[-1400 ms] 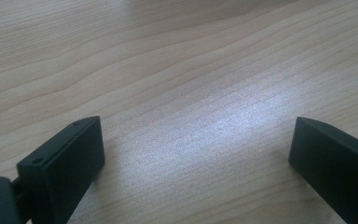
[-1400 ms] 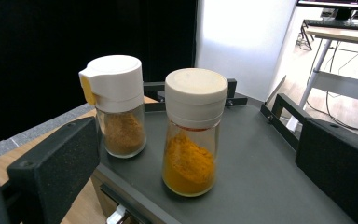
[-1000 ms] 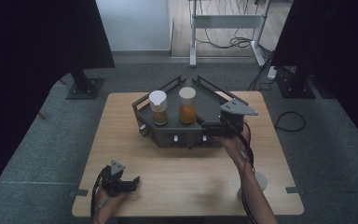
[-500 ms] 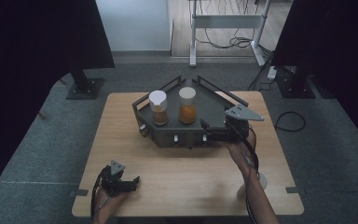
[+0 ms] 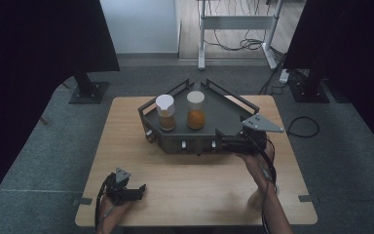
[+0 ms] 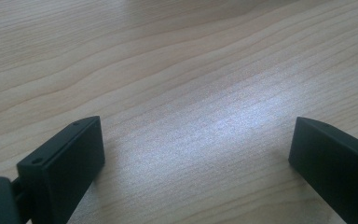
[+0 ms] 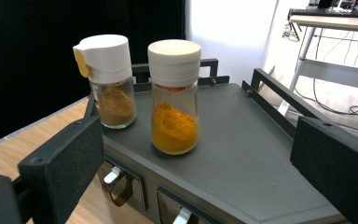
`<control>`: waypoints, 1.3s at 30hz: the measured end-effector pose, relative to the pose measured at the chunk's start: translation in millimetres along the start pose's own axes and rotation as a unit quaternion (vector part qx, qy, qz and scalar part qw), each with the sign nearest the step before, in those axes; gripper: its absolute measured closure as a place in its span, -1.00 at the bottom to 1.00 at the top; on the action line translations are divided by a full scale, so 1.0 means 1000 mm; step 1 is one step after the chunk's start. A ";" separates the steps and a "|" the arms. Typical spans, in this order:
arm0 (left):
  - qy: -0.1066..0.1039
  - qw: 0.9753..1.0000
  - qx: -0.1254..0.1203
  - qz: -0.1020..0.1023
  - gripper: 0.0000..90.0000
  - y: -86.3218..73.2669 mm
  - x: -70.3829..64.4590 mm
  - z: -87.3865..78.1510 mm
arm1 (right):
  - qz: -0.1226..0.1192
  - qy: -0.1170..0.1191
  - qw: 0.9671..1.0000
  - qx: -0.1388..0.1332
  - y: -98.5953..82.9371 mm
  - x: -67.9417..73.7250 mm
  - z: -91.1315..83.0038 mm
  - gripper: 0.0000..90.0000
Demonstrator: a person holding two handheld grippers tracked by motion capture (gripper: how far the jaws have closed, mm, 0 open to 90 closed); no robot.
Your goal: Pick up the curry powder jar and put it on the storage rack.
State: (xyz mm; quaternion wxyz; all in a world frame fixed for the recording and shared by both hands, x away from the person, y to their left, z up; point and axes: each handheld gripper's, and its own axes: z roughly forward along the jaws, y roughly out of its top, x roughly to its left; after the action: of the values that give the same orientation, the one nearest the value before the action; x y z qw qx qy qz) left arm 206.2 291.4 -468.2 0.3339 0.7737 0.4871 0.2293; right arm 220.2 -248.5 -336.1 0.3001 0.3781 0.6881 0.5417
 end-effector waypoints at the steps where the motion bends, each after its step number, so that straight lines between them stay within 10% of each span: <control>1: 0.000 1.000 0.000 0.000 -0.93 0.000 0.000 0.000 | 0.002 0.001 1.000 0.000 -0.001 -0.001 -0.001 -0.94; 39: 0.000 1.000 -0.001 -0.001 -0.93 0.000 0.000 0.000 | 0.016 -0.041 0.999 0.003 -0.036 -0.018 -0.042 -0.89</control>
State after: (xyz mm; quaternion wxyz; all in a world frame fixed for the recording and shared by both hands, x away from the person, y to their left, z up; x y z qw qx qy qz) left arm 206.0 291.2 -468.4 0.3345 0.7730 0.4877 0.2298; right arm 188.6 -289.8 -361.0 0.3179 0.4120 0.6706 0.5286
